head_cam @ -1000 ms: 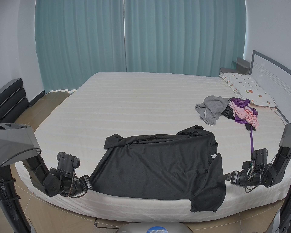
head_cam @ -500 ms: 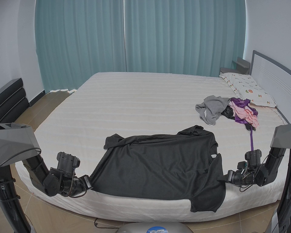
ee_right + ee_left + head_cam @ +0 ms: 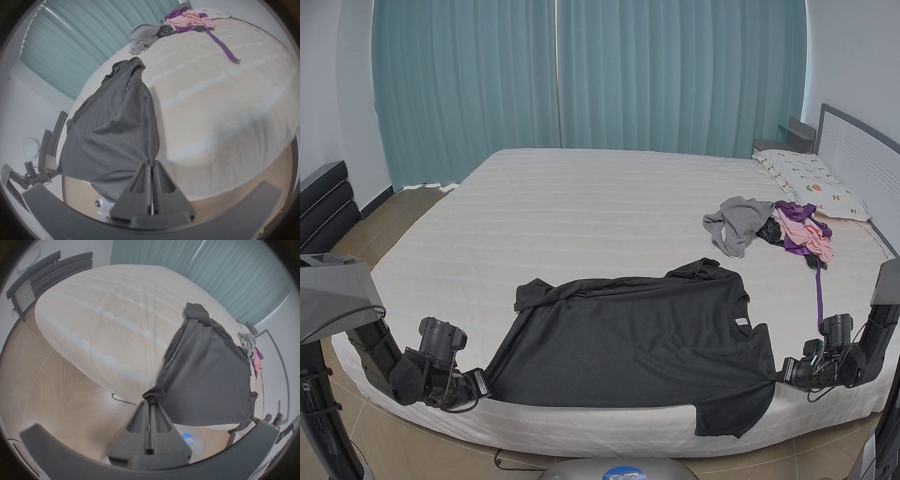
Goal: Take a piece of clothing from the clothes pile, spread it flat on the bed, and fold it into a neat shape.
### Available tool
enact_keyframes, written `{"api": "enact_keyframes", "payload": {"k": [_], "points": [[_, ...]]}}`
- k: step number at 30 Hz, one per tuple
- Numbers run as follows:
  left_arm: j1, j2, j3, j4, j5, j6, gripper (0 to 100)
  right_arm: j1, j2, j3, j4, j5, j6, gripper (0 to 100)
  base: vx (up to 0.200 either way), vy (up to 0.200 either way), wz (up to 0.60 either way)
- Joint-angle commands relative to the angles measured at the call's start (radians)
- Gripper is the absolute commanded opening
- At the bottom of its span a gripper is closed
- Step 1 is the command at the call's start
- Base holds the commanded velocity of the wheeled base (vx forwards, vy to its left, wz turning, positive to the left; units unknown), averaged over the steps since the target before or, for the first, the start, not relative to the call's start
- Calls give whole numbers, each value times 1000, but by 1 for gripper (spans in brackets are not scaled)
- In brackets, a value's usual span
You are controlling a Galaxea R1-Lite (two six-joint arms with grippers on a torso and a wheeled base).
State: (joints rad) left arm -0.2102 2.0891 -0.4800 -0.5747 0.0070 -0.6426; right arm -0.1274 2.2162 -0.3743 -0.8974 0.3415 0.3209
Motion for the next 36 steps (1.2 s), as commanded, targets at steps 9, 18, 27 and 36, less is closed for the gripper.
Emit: {"api": "enact_keyframes", "payload": {"k": [9,18,27,36], "points": [[-14,2,4,35,1,15,0,-23,-33,97,12,1,-106,0,0,0,0],[-14,3,3,35,1,15,0,-24,-24,97,8,1,-121,100,0,0,0],[-8,-6,-12,26,-2,3,100,-23,-67,92,-11,13,-100,100,0,0,0],[28,-26,-45,22,-7,-19,100,26,-161,58,-38,11,162,100,0,0,0]]}}
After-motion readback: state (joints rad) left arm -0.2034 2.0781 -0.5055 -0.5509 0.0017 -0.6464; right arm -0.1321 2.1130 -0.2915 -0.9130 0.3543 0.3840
